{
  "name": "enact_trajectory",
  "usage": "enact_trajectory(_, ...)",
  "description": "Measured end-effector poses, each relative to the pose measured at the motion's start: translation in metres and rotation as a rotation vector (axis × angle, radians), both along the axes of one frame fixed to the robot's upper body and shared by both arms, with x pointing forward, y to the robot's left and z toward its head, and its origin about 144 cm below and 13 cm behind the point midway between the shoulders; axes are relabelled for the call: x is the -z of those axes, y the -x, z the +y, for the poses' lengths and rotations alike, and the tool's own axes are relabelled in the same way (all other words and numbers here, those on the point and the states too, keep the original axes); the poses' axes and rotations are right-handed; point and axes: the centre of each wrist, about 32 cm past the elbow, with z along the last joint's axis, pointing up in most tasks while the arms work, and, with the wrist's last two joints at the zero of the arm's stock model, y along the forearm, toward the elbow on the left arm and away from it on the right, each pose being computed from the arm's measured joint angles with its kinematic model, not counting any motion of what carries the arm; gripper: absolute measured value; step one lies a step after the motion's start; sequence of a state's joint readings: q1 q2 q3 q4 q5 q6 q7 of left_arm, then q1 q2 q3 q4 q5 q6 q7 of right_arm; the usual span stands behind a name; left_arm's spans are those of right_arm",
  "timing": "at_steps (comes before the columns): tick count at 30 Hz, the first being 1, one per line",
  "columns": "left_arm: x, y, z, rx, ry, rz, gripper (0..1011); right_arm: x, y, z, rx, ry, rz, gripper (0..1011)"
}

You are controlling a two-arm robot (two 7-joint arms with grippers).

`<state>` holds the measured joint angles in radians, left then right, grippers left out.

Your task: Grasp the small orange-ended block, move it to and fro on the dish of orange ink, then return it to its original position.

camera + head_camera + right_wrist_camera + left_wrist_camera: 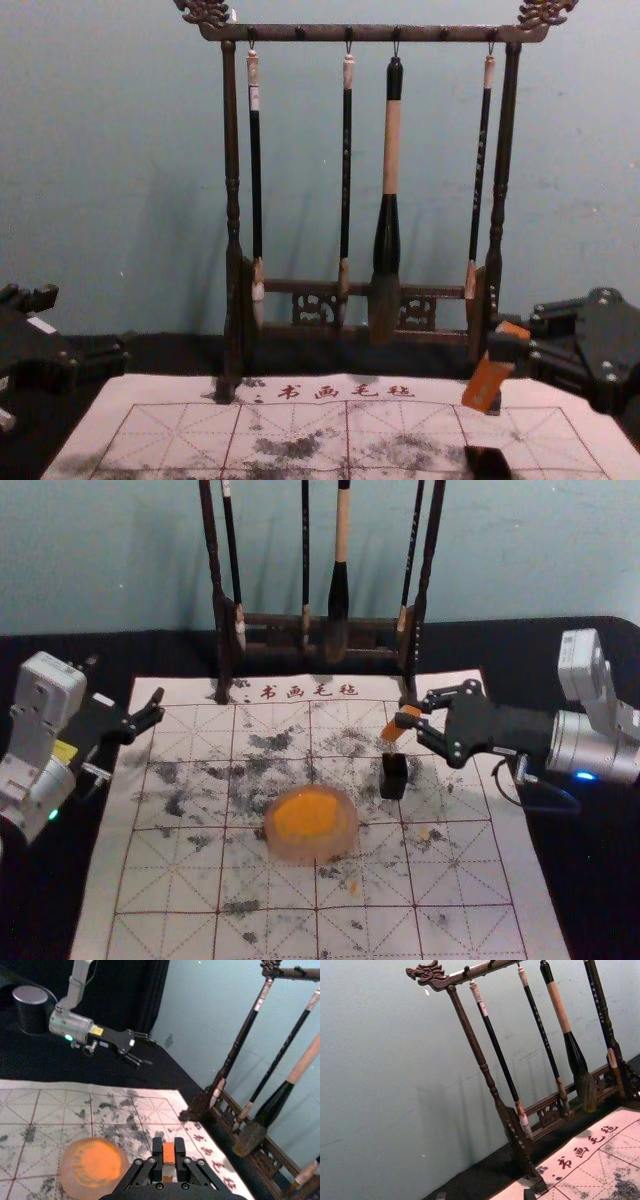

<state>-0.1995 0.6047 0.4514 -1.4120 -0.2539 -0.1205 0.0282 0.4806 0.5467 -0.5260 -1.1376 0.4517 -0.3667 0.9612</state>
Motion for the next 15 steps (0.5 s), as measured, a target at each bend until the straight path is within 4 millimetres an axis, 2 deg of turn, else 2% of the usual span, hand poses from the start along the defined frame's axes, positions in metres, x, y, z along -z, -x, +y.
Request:
enact_trajectory(8,0.0,0.0,0.0,0.0,0.0,0.0,1001,-0.01,-0.014,0.012,-0.053,-0.001,0.066,147)
enact_trajectory(15,0.0,0.0,0.0,0.0,0.0,0.0,1001,-0.02,-0.027,0.034,-0.104,-0.027,0.117,147)
